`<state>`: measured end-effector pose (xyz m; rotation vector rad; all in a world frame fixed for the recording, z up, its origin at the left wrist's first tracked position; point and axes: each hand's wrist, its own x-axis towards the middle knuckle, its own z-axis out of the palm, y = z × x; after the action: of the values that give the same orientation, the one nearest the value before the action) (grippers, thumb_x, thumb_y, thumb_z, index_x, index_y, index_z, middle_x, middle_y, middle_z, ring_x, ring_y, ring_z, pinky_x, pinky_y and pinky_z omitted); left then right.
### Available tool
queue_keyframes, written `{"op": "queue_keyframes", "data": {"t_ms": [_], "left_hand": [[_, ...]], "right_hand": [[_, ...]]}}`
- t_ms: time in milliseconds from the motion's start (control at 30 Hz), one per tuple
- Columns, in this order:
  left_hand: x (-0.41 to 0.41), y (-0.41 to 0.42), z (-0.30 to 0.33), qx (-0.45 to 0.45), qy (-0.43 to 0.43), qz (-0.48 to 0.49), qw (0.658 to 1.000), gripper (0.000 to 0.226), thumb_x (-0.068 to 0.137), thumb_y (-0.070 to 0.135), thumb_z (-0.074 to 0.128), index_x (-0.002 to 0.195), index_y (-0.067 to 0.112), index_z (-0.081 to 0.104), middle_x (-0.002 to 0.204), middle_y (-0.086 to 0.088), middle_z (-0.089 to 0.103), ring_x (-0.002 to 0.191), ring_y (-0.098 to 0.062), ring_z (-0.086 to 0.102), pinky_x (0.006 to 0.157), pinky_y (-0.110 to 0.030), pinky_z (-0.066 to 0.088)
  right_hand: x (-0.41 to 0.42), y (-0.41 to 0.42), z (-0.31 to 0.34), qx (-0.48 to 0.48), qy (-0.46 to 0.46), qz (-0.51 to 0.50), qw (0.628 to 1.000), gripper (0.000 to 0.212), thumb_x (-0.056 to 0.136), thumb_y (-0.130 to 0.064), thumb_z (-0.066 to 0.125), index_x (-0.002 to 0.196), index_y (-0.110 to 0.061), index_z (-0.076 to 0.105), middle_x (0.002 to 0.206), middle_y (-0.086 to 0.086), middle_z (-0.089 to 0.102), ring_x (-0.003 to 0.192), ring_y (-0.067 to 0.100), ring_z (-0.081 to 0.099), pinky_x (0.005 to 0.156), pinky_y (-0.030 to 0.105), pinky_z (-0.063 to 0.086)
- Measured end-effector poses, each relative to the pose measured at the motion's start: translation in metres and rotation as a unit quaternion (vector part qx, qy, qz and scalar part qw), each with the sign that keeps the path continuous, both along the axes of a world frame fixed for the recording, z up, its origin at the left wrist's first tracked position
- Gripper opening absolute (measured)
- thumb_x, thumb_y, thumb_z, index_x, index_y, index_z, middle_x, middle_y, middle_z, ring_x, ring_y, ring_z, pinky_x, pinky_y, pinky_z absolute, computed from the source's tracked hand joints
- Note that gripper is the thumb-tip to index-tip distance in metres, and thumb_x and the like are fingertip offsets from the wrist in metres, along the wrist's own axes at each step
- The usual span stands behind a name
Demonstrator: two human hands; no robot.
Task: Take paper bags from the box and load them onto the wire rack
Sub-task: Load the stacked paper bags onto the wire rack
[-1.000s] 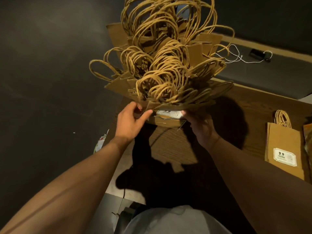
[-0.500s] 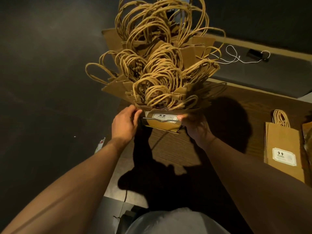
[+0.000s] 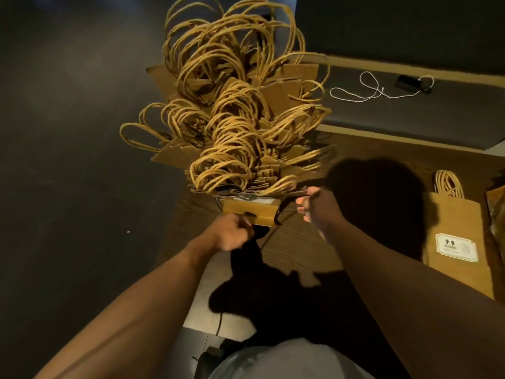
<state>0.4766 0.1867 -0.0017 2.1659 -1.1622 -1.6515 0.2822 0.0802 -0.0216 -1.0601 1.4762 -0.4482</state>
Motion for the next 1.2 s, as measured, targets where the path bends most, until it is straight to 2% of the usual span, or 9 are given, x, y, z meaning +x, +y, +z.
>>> {"op": "queue_keyframes", "data": {"t_ms": [67, 200, 300, 533, 700, 800, 900, 1033, 1200], "left_hand": [[-0.027, -0.009, -0.008, -0.01, 0.048, -0.013, 0.999, 0.008, 0.093, 0.011, 0.061, 0.09, 0.017, 0.063, 0.089, -0.007, 0.062, 0.086, -0.023, 0.059, 0.09, -0.044, 0.052], [-0.088, -0.035, -0.009, -0.028, 0.065, -0.029, 0.997, 0.02, 0.098, 0.005, 0.052, 0.113, 0.003, 0.065, 0.079, -0.001, 0.058, 0.069, -0.011, 0.057, 0.057, -0.014, 0.048], [-0.134, -0.057, -0.007, -0.023, 0.03, -0.084, 0.996, 0.016, 0.099, 0.021, 0.053, 0.106, 0.017, 0.068, 0.099, -0.008, 0.07, 0.09, -0.02, 0.067, 0.068, -0.025, 0.049], [-0.253, -0.097, -0.017, -0.011, 0.07, -0.058, 0.996, 0.016, 0.101, 0.019, 0.051, 0.111, 0.013, 0.063, 0.102, -0.009, 0.066, 0.077, -0.016, 0.059, 0.06, -0.023, 0.046], [-0.322, -0.115, -0.035, 0.001, 0.061, -0.055, 0.997, 0.011, 0.097, 0.025, 0.06, 0.106, 0.02, 0.062, 0.108, -0.006, 0.069, 0.1, -0.024, 0.067, 0.093, -0.039, 0.056], [-0.352, -0.122, -0.049, 0.006, 0.07, -0.035, 0.997, 0.024, 0.094, 0.025, 0.063, 0.116, 0.017, 0.064, 0.101, -0.003, 0.065, 0.087, -0.019, 0.063, 0.091, -0.041, 0.056], [-0.375, -0.128, -0.051, 0.008, 0.09, -0.022, 0.996, 0.032, 0.096, 0.013, 0.06, 0.127, 0.006, 0.06, 0.111, -0.006, 0.064, 0.096, -0.02, 0.058, 0.08, -0.026, 0.054], [-0.391, -0.133, -0.054, 0.013, 0.116, -0.003, 0.993, 0.04, 0.096, 0.003, 0.057, 0.134, -0.006, 0.05, 0.13, -0.023, 0.058, 0.093, -0.021, 0.053, 0.067, -0.021, 0.044], [-0.401, -0.14, -0.055, 0.062, 0.179, 0.065, 0.98, 0.07, 0.096, 0.006, 0.059, 0.154, 0.003, 0.021, 0.149, -0.018, 0.043, 0.107, -0.02, 0.055, 0.061, -0.022, 0.041]], "right_hand": [[-0.014, -0.003, 0.0, 0.008, 0.006, 0.01, 1.0, 0.023, 0.084, -0.013, 0.056, 0.104, -0.011, 0.066, 0.107, 0.016, 0.066, 0.096, 0.03, 0.063, 0.077, 0.036, 0.05], [-0.056, -0.008, 0.002, 0.007, 0.043, -0.011, 0.999, 0.031, 0.091, -0.009, 0.051, 0.117, -0.014, 0.067, 0.114, 0.01, 0.065, 0.106, 0.029, 0.062, 0.096, 0.045, 0.051], [-0.095, -0.01, 0.008, -0.003, 0.07, -0.063, 0.996, 0.031, 0.094, -0.012, 0.052, 0.122, -0.016, 0.065, 0.116, 0.005, 0.063, 0.106, 0.024, 0.06, 0.092, 0.039, 0.052], [-0.217, -0.016, 0.004, 0.004, 0.14, -0.176, 0.974, 0.021, 0.094, -0.013, 0.051, 0.108, -0.019, 0.066, 0.108, 0.003, 0.063, 0.098, 0.02, 0.057, 0.084, 0.036, 0.05], [-0.293, -0.011, -0.002, 0.026, 0.192, -0.201, 0.96, 0.022, 0.095, -0.014, 0.051, 0.113, -0.018, 0.064, 0.112, 0.002, 0.058, 0.093, 0.016, 0.049, 0.078, 0.028, 0.04], [-0.321, -0.01, -0.009, 0.051, 0.195, -0.204, 0.958, 0.035, 0.093, -0.015, 0.052, 0.128, -0.015, 0.058, 0.117, 0.005, 0.058, 0.097, 0.021, 0.052, 0.075, 0.027, 0.038], [-0.338, -0.015, -0.018, 0.058, 0.207, -0.211, 0.953, 0.043, 0.091, -0.018, 0.058, 0.133, -0.011, 0.054, 0.129, 0.011, 0.058, 0.112, 0.029, 0.056, 0.074, 0.025, 0.039], [-0.349, -0.021, -0.026, 0.096, 0.161, -0.224, 0.956, 0.072, 0.09, -0.022, 0.064, 0.151, -0.011, 0.028, 0.15, 0.012, 0.04, 0.134, 0.031, 0.043, 0.105, 0.037, 0.04], [-0.355, -0.029, -0.034, 0.111, 0.144, -0.219, 0.959, 0.081, 0.09, -0.02, 0.064, 0.155, -0.01, 0.016, 0.157, 0.012, 0.028, 0.142, 0.03, 0.031, 0.111, 0.035, 0.03]]}}
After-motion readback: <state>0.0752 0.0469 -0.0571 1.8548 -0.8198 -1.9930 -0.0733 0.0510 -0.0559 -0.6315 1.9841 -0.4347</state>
